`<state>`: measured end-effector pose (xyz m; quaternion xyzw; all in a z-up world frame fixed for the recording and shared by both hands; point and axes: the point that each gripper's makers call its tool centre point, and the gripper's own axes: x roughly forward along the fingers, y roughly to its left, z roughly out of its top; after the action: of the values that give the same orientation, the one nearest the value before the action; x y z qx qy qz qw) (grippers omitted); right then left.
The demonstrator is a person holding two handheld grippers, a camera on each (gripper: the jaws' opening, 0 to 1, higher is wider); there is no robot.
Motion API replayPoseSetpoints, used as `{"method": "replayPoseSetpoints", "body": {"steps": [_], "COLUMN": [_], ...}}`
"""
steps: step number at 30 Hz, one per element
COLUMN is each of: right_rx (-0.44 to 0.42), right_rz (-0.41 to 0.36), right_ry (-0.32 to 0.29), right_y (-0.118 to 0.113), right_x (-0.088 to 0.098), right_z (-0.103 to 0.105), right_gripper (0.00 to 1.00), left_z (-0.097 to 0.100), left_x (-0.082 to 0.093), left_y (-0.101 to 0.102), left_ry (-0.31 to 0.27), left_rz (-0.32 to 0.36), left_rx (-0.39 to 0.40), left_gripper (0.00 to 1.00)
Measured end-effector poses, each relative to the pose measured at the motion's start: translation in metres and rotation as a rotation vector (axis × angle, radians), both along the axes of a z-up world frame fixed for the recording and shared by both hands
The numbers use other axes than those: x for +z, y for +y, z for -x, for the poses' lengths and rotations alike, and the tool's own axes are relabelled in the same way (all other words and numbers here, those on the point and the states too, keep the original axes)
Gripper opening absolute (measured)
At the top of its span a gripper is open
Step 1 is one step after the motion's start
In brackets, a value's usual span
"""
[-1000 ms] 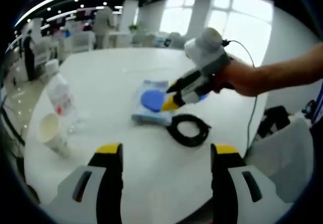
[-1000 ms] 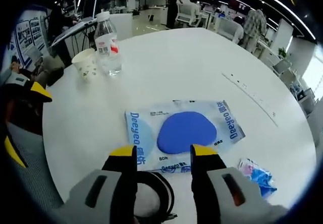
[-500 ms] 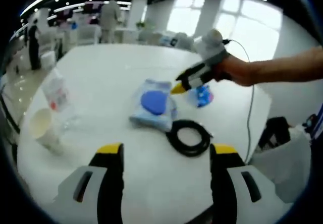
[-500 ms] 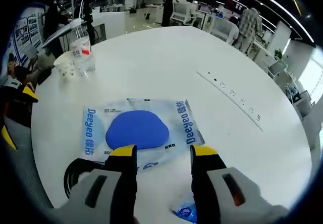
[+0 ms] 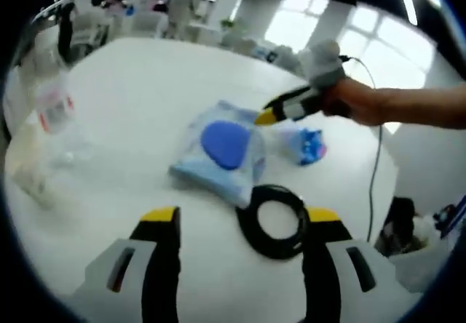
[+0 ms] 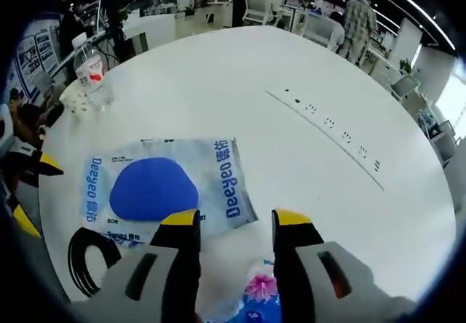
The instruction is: Arrange the tabletop items into an orderly group along one side of the table until the central work area is clear of visible clutter.
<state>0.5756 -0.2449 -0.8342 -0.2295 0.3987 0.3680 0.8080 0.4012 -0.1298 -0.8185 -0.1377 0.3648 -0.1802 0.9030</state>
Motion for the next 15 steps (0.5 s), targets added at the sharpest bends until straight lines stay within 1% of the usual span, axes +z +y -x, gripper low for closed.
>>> {"method": "replayPoseSetpoints", "body": {"steps": [4,9,10,12,13,15], "right_rx": [0.031,0.045,0.042,-0.008,-0.012,-0.008], "right_rz": [0.02,0.021,0.014,-0.032,-0.023,-0.014], "right_ry": [0.007,0.012,0.014,0.03,0.034,0.042], "right_y": [0.001,0.007,0.007,0.008,0.005,0.004], "right_x": [-0.004,-0.007,-0.008,-0.009,-0.012,-0.015], "right_z": [-0.006,-0.013,-0.015,-0.018,-0.021,-0.021], "right_gripper": [0.36,0.35,0.35,0.32,0.32,0.32], "left_z": [-0.013,-0.025,-0.026,-0.03,-0.03,-0.033], "left_x": [-0.004,-0.009,-0.01,-0.015,-0.015,-0.017], "left_y": [-0.002,-0.001,-0.001,-0.003,-0.004,-0.007], "left_ry": [0.019,0.032,0.038,0.061,0.067,0.066], "left_rz": [0.042,0.069,0.078,0.121,0.133,0.136], "left_rx": [0.052,0.11,0.121,0.159,0.168,0.173], "left_gripper": [0.63,0.6,0.59,0.59,0.59,0.58]}}
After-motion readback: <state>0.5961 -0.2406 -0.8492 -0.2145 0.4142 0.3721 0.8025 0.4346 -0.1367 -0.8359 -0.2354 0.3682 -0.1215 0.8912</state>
